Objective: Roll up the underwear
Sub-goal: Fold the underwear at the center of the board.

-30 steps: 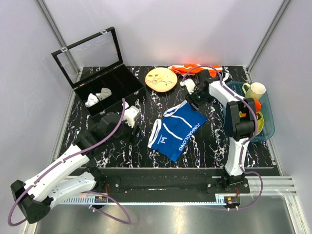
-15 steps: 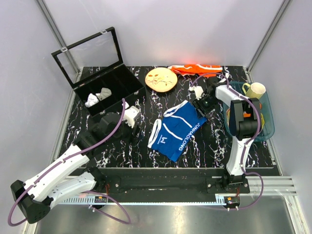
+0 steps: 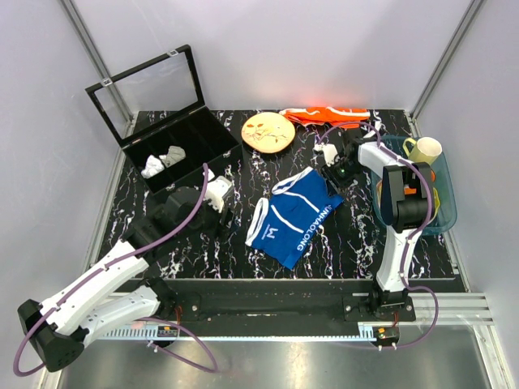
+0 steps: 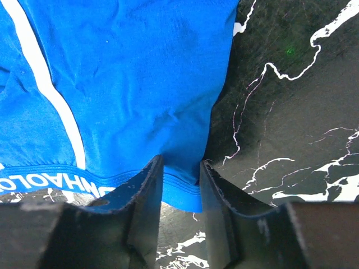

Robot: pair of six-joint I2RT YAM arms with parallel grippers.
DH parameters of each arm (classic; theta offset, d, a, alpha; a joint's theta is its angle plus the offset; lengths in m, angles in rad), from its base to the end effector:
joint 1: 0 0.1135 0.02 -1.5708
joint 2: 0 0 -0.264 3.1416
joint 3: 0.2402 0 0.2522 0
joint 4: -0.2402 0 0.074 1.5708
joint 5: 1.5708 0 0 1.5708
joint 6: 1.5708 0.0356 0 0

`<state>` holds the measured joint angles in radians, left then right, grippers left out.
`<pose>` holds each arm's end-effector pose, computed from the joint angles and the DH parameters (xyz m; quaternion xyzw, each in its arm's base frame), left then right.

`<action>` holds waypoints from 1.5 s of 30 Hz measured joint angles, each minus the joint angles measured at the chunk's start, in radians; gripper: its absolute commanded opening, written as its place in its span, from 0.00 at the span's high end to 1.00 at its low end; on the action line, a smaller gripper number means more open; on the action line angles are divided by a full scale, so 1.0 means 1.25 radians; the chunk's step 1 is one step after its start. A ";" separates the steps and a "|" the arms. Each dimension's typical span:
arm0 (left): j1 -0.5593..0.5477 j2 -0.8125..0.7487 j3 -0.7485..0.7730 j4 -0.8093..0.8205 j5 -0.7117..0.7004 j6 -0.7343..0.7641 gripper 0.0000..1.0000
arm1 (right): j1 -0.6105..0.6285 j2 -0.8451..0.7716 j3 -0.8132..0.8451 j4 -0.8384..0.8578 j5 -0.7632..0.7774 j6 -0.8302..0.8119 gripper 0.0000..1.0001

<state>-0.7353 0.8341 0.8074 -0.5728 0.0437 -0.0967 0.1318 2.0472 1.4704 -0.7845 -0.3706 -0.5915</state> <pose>0.1321 -0.1216 0.3007 0.2872 0.8363 -0.2063 0.4191 0.3962 0.0655 0.1600 -0.3639 0.9075 0.1550 0.1418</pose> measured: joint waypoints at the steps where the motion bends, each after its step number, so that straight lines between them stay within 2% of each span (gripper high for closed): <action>1: 0.001 0.000 0.000 0.000 0.001 0.000 0.27 | 0.000 0.000 0.000 0.000 0.000 0.002 0.63; 9: 0.009 0.022 0.000 0.009 0.023 0.000 0.27 | -0.004 0.001 0.000 -0.005 -0.005 0.011 0.62; 11: 0.012 0.043 0.000 0.012 0.035 0.000 0.27 | -0.006 0.001 0.000 -0.005 -0.007 0.012 0.67; 16: 0.014 0.084 0.000 0.018 0.058 -0.001 0.27 | -0.012 0.001 -0.001 -0.005 -0.013 0.023 0.87; 19: 0.016 0.099 0.000 0.038 0.078 -0.002 0.27 | -0.013 0.001 -0.001 -0.005 -0.013 0.029 0.96; 24: 0.047 0.200 0.009 0.088 0.161 -0.020 0.27 | -0.013 0.001 -0.001 -0.005 -0.017 0.038 0.99; 28: 0.089 0.352 0.059 0.131 0.240 -0.070 0.28 | -0.013 0.001 -0.001 -0.005 -0.029 0.041 1.00; 29: 0.099 0.436 0.110 0.148 0.272 -0.098 0.28 | -0.013 0.001 -0.001 -0.005 -0.031 0.042 1.00; 31: 0.103 0.509 0.161 0.167 0.294 -0.119 0.29 | -0.013 0.001 -0.001 -0.004 -0.035 0.043 1.00; 34: 0.104 0.673 0.318 0.195 0.322 -0.152 0.31 | -0.013 0.001 -0.001 -0.004 -0.044 0.046 1.00; 41: 0.104 0.994 0.678 0.198 0.321 -0.161 0.39 | -0.013 0.001 -0.001 -0.002 -0.066 0.053 1.00; 45: 0.104 1.123 0.814 0.178 0.312 -0.160 0.41 | -0.016 0.001 -0.001 0.000 -0.080 0.059 1.00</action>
<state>-0.6056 2.2375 1.8248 -0.3500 0.4332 -0.2962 0.1112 2.0483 1.4693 -0.7841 -0.4702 -0.5179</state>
